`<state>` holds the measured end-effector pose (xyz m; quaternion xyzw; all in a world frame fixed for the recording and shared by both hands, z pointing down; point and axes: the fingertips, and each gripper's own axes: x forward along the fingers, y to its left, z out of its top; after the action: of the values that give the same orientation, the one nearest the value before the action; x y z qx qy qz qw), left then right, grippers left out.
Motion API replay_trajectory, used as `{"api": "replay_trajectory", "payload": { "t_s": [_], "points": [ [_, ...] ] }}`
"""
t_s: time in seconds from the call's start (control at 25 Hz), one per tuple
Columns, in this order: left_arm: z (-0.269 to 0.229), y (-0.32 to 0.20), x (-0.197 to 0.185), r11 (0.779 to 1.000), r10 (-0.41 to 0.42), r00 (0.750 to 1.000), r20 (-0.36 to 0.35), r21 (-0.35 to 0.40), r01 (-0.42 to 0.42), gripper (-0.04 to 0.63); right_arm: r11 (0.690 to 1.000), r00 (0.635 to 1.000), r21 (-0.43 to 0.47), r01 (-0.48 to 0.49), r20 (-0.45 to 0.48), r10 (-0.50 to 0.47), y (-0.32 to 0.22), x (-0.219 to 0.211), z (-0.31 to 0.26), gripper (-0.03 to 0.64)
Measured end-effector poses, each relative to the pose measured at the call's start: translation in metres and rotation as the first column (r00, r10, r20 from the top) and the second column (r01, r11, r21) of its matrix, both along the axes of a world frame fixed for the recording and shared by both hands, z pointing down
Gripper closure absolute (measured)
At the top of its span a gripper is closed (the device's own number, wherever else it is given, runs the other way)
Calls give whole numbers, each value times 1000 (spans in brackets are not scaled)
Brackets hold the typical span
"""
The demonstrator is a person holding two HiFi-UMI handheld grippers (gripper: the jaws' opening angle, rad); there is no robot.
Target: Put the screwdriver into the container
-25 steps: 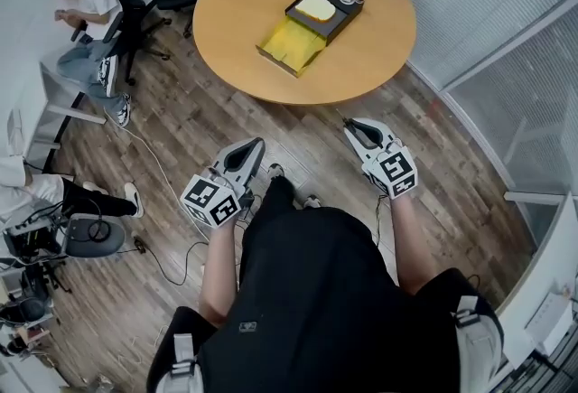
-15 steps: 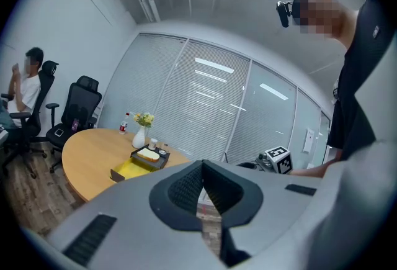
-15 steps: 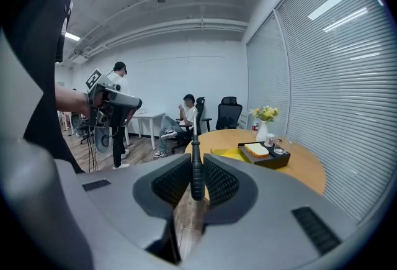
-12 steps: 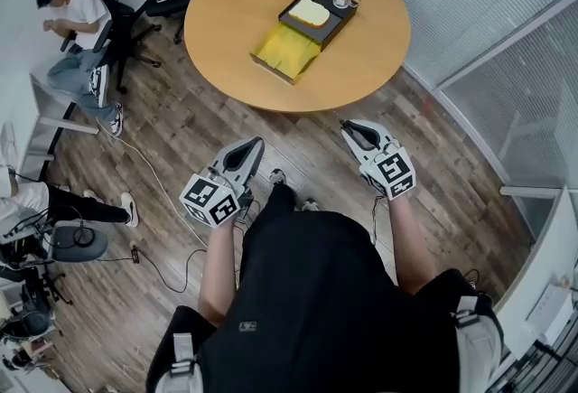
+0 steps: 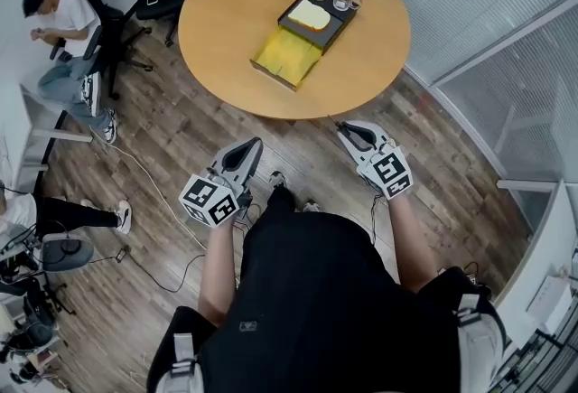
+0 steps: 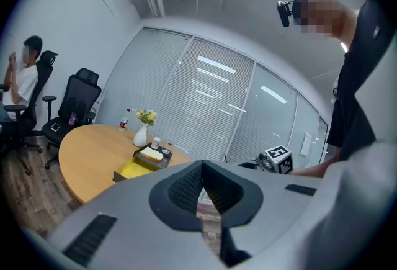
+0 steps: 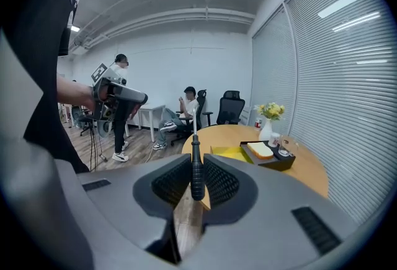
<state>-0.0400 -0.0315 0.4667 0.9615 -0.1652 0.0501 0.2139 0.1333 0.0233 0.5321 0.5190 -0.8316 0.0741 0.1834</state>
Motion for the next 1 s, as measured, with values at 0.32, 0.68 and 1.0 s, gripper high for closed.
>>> {"api": "replay_trajectory", "payload": {
  "t_s": [0.32,0.68,1.0],
  "points": [
    [6,-47,-10,1000,17,1000,-2,-20,-17,591,999,1000,-51,-8,-30,7,-37,-13,14,561],
    [13,-92,-7,996,81,997,-8,-30,-81,591,997,998,-64,-47,-47,44,-74,-25,17,561],
    [18,-121,-3,988,152,988,-17,-31,-152,591,991,993,-74,-109,-61,105,-95,-26,22,561]
  ]
}}
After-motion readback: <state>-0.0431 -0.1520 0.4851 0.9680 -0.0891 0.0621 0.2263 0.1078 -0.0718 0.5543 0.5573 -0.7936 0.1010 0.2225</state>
